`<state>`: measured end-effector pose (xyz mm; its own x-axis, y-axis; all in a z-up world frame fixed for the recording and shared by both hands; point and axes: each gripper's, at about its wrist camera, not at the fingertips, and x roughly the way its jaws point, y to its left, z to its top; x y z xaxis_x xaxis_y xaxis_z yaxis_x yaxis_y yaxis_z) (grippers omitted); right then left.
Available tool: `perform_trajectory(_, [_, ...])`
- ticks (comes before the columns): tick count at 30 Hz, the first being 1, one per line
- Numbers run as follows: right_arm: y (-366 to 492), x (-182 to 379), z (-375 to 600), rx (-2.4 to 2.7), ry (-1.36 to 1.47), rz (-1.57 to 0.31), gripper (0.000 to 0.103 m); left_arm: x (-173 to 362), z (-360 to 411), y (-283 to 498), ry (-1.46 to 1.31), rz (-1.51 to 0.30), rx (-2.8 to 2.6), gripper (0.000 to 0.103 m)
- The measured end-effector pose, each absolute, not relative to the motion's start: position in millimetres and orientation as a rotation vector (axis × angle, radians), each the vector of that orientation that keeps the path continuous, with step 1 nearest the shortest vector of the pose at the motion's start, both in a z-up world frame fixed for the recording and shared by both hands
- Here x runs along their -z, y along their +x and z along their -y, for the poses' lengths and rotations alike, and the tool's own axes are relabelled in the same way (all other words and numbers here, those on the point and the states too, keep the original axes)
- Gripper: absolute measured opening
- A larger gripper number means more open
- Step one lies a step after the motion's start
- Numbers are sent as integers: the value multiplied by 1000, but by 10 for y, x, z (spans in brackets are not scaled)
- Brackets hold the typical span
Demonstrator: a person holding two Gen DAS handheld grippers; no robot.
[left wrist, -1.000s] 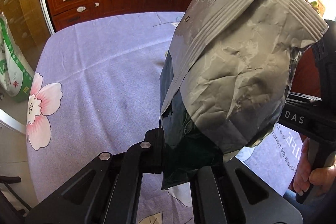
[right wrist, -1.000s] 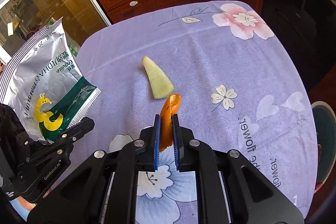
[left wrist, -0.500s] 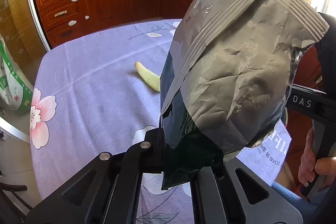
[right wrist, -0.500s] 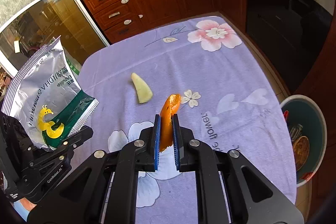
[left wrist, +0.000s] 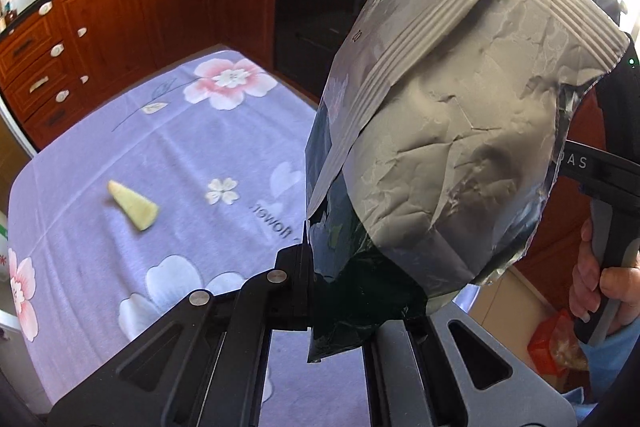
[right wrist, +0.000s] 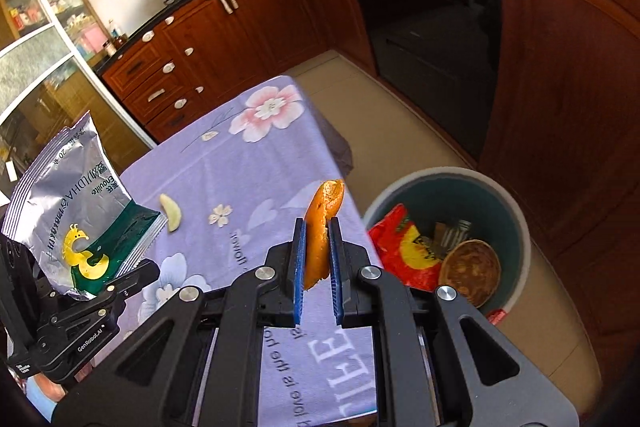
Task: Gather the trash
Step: 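Carry the snack bag and orange peel over the teal bin, then open the left gripper to drop the bag while the right gripper drops the peel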
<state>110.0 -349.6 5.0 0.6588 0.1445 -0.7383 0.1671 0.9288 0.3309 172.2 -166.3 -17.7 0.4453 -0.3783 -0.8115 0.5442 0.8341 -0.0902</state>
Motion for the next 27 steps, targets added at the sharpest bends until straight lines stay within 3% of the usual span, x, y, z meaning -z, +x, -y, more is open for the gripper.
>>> perform_trajectory(15, [777, 362, 4616, 141, 539, -894, 11, 673, 3180, 1782, 313, -1111, 757, 6])
perform_trajectory(25, [832, 604, 4932, 156, 581, -943, 11, 1158, 3740, 1990, 309, -1269, 800, 6])
perform_trajectory(27, [889, 634, 4954, 155, 586, -954, 11, 1229, 3778, 2035, 317, -1285, 789, 17])
